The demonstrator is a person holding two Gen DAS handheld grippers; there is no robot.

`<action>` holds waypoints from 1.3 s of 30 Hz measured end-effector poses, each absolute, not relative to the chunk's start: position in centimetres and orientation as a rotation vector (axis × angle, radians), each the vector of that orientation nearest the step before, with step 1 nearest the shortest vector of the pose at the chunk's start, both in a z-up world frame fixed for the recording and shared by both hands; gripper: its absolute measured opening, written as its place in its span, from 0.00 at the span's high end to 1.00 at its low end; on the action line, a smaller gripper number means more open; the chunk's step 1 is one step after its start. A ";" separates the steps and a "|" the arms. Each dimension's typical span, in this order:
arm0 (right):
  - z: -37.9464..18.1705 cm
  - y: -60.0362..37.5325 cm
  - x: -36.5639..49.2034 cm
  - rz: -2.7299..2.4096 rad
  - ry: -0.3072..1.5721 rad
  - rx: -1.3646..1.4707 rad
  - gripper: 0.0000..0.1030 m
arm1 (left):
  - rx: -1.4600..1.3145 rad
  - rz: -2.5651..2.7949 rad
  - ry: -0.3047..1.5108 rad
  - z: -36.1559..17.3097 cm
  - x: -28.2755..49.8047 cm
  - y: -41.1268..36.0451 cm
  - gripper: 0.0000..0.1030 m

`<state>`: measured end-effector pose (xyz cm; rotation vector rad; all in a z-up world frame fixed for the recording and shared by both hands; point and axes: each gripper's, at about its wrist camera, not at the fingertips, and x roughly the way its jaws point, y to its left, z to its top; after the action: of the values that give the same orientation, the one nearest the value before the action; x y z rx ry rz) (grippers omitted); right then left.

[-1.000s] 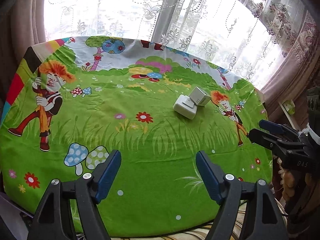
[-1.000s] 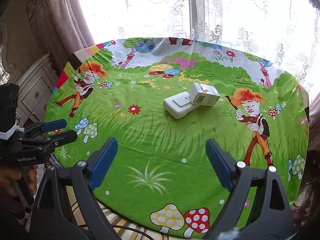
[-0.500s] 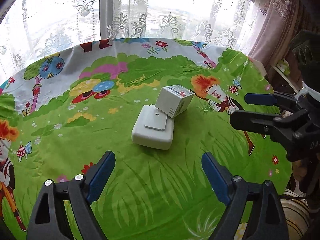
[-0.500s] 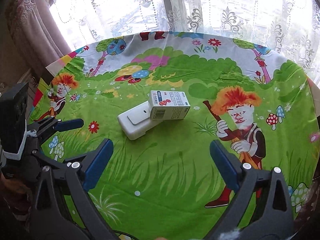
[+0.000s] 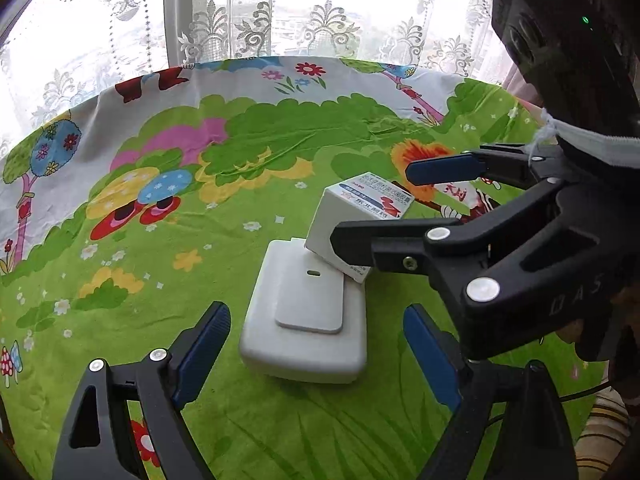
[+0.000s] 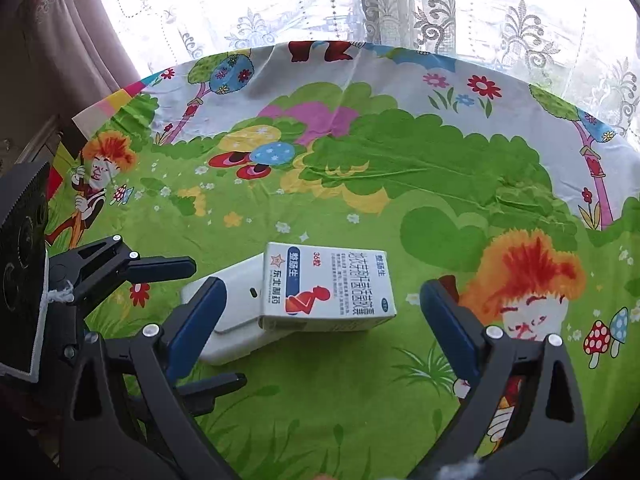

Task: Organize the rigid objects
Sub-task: 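Grasp the white charger with the left tool while the right tool grasps the red-printed medicine box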

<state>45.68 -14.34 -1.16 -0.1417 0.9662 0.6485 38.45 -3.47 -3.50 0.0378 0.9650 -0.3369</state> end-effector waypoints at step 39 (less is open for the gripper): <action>7.8 -14.1 31.3 0.483 0.820 -0.128 0.30 | -0.095 -0.142 0.962 3.6 24.3 1.8 0.37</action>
<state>31.25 -14.11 7.82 -0.1282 0.8203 0.4825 24.28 1.79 3.56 -0.0954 0.9625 -0.1419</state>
